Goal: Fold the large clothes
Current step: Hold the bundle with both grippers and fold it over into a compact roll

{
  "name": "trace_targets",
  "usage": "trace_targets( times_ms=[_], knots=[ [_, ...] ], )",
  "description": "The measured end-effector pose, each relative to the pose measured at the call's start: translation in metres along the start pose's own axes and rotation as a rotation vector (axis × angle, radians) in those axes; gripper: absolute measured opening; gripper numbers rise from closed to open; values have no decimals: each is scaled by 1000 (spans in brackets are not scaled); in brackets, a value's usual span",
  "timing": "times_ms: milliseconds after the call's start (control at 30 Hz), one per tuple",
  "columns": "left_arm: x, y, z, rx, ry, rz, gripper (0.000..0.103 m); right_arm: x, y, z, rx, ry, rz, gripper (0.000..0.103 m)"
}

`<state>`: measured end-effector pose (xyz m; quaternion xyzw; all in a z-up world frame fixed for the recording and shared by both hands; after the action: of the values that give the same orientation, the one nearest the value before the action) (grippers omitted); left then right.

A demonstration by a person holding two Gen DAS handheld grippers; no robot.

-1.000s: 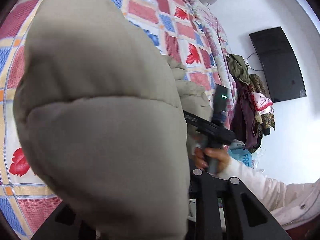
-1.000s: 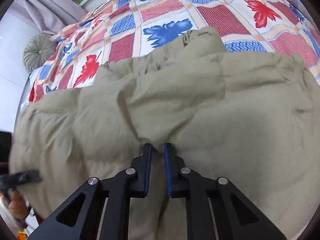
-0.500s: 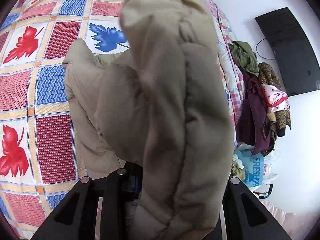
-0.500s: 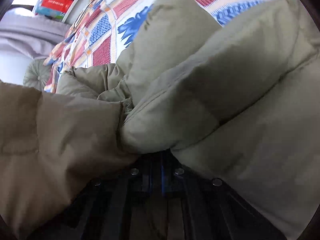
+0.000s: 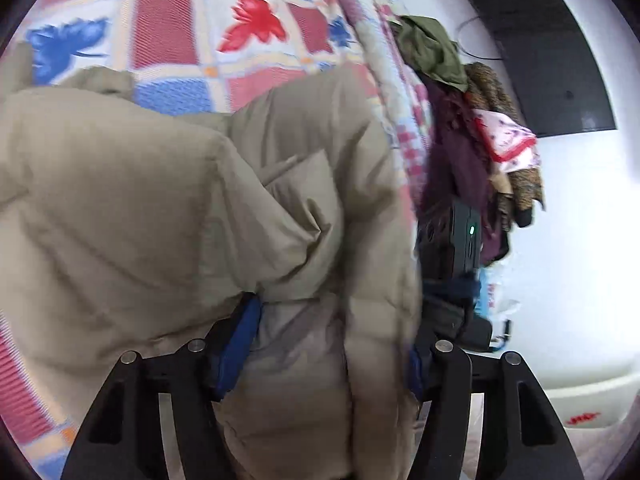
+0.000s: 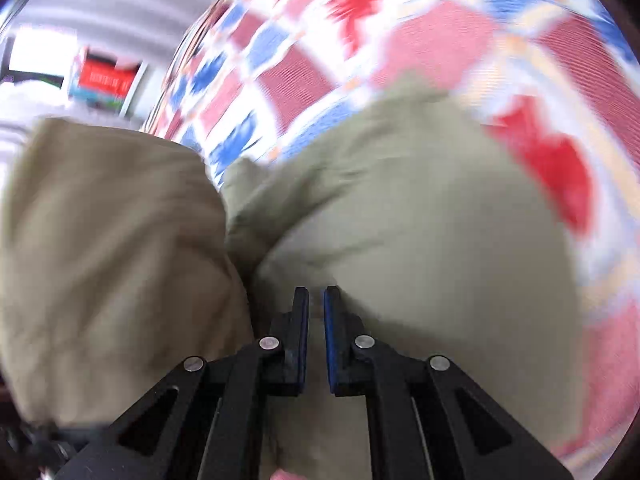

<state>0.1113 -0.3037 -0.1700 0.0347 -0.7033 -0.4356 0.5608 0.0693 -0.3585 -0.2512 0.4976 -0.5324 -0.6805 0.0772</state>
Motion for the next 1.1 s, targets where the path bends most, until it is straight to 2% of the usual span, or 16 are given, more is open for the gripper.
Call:
trace_targets(
  times_ms=[100, 300, 333, 367, 400, 433, 467, 567, 667, 733, 833, 867, 933, 967, 1033, 1100],
  knots=[
    [-14, -28, -9, -13, 33, 51, 64, 28, 16, 10, 10, -62, -19, 9],
    [-24, -62, -25, 5, 73, -21, 64, 55, 47, 39, 8, -133, -27, 12],
    [-23, -65, -28, 6, 68, -37, 64, 54, 54, 45, 14, -129, -36, 16],
    [-23, -65, -30, 7, 65, -52, 64, 53, 60, 50, 23, -121, -41, 36],
    [-21, -64, -30, 9, 60, -66, 64, 50, 69, 57, 41, -109, -37, 64],
    [-24, -62, -30, 12, 55, -77, 64, 50, 77, 62, 59, -95, -39, 74],
    [-25, -61, -30, 17, 45, -93, 64, 43, 87, 68, 74, -70, -50, 78],
    [-21, -59, -29, 24, -3, -143, 64, 18, 105, 85, 75, -36, -119, 78],
    [-12, -49, -28, 50, -55, -195, 64, -10, 103, 98, 30, 8, -176, 82],
    [-3, -29, -30, 116, -101, -221, 64, -18, 94, 101, 9, 44, -140, 82],
    [-4, 16, -32, 259, -141, -287, 64, -18, 67, 88, 11, 67, 20, 82],
    [-10, 31, -31, 303, -137, -316, 64, -15, 69, 92, 24, 64, 33, 81],
    [-34, 59, -31, 380, -107, -401, 64, -9, 68, 87, 51, 70, 92, 49],
    [-51, 69, -30, 400, -88, -453, 64, -6, 66, 86, 44, 79, 145, 17],
    [-85, 79, -30, 401, -38, -547, 64, 1, 68, 85, 59, 95, 222, 15],
    [-109, 78, -31, 392, 7, -542, 64, 3, 71, 86, 58, 128, 253, 14]
  ],
)
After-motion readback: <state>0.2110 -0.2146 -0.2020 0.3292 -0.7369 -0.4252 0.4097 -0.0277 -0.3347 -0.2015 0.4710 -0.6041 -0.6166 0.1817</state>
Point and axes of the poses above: each gripper's, at about its wrist camera, not at the fingertips, and y roughly against the way its jaws point, x to its right, z to its underside, the point moved 8 cm from there along -y, roughly the way its jaws point, and after that the axes turned 7 degrees about -x, right-handed, at the moved point
